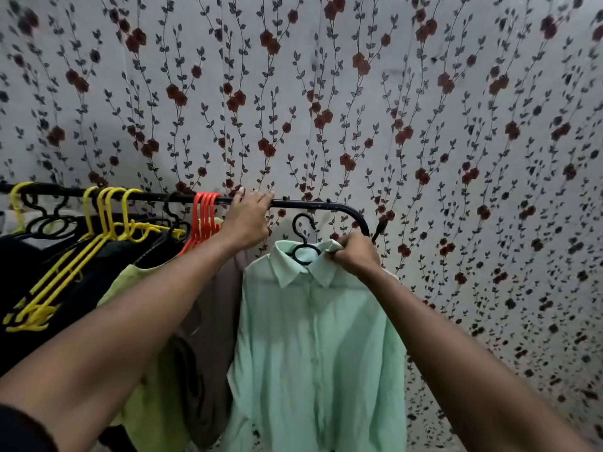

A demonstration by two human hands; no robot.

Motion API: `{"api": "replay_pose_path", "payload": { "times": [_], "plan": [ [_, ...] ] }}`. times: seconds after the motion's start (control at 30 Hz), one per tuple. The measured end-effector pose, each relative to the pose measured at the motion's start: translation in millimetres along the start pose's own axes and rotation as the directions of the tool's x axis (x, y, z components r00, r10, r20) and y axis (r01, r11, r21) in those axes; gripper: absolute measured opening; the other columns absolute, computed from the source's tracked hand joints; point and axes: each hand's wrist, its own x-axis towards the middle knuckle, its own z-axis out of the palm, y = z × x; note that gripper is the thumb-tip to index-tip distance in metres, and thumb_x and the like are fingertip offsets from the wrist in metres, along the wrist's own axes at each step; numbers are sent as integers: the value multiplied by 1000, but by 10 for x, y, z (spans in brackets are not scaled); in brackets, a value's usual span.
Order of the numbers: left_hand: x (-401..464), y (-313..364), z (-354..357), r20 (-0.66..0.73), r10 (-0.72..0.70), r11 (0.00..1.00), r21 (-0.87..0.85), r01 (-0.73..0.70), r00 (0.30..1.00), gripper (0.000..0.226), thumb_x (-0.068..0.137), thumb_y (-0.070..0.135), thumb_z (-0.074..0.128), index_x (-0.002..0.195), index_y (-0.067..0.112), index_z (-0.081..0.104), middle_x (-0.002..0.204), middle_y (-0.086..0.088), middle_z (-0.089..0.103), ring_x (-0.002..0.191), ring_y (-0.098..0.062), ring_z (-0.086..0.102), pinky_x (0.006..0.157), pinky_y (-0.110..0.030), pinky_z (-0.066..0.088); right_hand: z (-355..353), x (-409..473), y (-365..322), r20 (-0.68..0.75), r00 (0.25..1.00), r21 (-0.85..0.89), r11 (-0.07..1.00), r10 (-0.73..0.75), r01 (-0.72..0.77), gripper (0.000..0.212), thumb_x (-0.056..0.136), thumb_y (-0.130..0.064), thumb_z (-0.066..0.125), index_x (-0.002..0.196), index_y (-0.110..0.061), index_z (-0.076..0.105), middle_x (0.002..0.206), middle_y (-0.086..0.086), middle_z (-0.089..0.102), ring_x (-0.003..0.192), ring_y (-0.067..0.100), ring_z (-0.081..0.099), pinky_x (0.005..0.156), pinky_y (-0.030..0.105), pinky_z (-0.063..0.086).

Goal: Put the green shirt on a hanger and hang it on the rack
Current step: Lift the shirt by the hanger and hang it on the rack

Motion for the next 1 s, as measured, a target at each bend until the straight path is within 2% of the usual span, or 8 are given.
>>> {"api": "replay_pose_path", "payload": {
  "times": [0.1, 0.23, 0.47, 0.6, 0.7, 0.83, 0.93, 1.0],
  "plan": [
    [-6, 27, 1, -4, -5, 1000, 3, 5, 1000, 75, 91, 6, 57, 159, 16, 29, 158, -5, 43, 151, -21, 30, 126, -44, 0, 31, 65, -152, -59, 998, 13, 1000, 20, -19, 21, 85, -34, 78, 105, -28, 79, 96, -2, 75, 82, 17, 63, 55, 23, 36],
    [-37, 47, -50, 35, -1, 1000, -3, 2, 999, 81, 88, 5, 56, 161, 15, 23, 165, -4, 31, 156, -20, 21, 124, -39, -5, 10, 164, -399, -136, 991, 21, 1000, 4, -2, 17, 85, -33, 78, 102, -29, 79, 92, -2, 74, 82, 19, 63, 65, 26, 43],
    [-41, 45, -79, 69, -16, 999, -29, 18, 998, 84, 85, 8, 53, 162, 15, 23, 169, -7, 22, 159, -21, 11, 126, -41, -4, -73, 60, -662, -209, 977, 30, 999, -36, 43, 13, 89, -23, 72, 99, -25, 80, 83, 2, 68, 81, 22, 65, 61, 23, 38],
    [-59, 69, -112, 104, -35, 998, -49, 40, 994, 92, 80, 4, 55, 163, 15, 17, 171, -6, 16, 159, -22, 9, 124, -39, -3, 74, -155, -512, -197, 980, 42, 998, -37, 47, 16, 91, -21, 71, 105, -23, 78, 83, 0, 69, 75, 16, 60, 51, 19, 32],
    [-66, 71, -102, 124, -40, 998, -42, 46, 991, 95, 79, 4, 57, 163, 15, 13, 171, -7, 13, 159, -23, 6, 122, -37, -6, 170, -261, -429, -193, 981, 68, 997, -18, 31, 18, 91, -25, 73, 108, -24, 78, 85, -2, 73, 75, 14, 64, 57, 21, 44],
    [-149, 81, -32, 133, -32, 999, -22, 35, 991, 105, 76, 4, 58, 164, 14, 1, 172, -7, 3, 159, -24, -5, 129, -43, -3, 142, -331, -424, -195, 981, 71, 997, -19, 34, 15, 93, -23, 71, 106, -25, 78, 82, -3, 71, 68, 9, 59, 49, 19, 34],
    [-276, 100, -29, 103, 1, 1000, -12, 0, 995, 102, 82, 9, 60, 163, 12, -2, 172, -10, 0, 159, -25, -6, 126, -40, -8, 106, -350, -412, -180, 983, 51, 998, -28, 38, 15, 93, -20, 70, 106, -23, 77, 84, -3, 71, 72, 12, 61, 50, 20, 35],
    [-393, 131, -38, 80, 15, 1000, -15, -14, 997, 97, 86, 12, 60, 163, 9, 2, 171, -13, 3, 159, -26, -2, 123, -37, -8, 67, -355, -400, -162, 986, 38, 998, -36, 43, 16, 92, -17, 68, 104, -22, 77, 83, -1, 69, 74, 16, 61, 53, 21, 37]
  ]
}}
